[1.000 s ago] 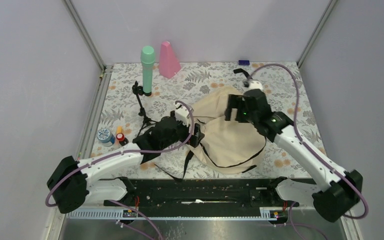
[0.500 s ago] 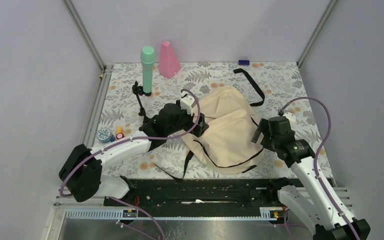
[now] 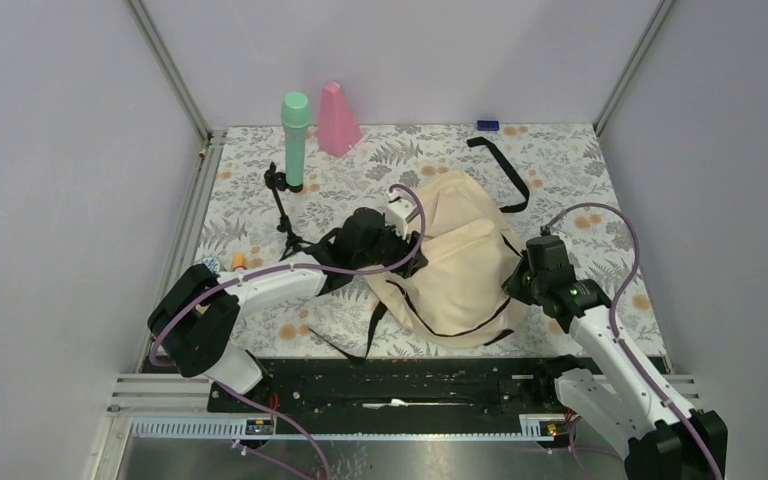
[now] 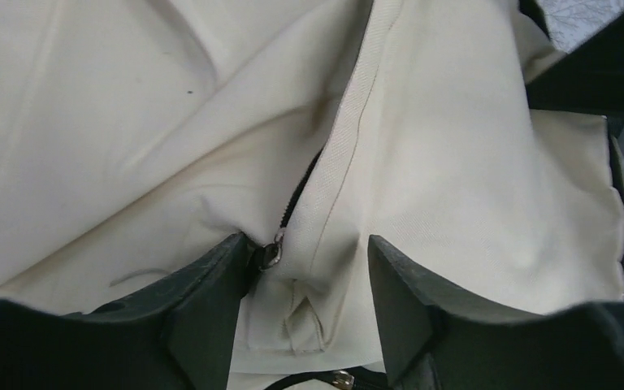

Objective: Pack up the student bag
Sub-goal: Adjust the student bag at the center of the board.

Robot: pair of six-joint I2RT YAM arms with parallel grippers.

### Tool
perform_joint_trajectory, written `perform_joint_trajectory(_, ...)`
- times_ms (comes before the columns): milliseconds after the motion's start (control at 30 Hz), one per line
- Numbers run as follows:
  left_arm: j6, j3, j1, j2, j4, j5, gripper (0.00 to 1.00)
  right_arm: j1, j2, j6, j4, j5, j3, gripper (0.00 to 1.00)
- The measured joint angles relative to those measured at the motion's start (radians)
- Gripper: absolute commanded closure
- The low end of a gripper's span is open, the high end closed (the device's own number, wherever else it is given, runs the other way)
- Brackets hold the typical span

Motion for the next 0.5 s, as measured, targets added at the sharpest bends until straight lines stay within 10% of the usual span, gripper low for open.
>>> perform_joint_trajectory(500, -0.159, 0.001, -0.251, -0.041, 0.000, -0.130, 0.34, -0.050, 0.584, -0.232, 0.128, 0.062, 0.388, 0.99)
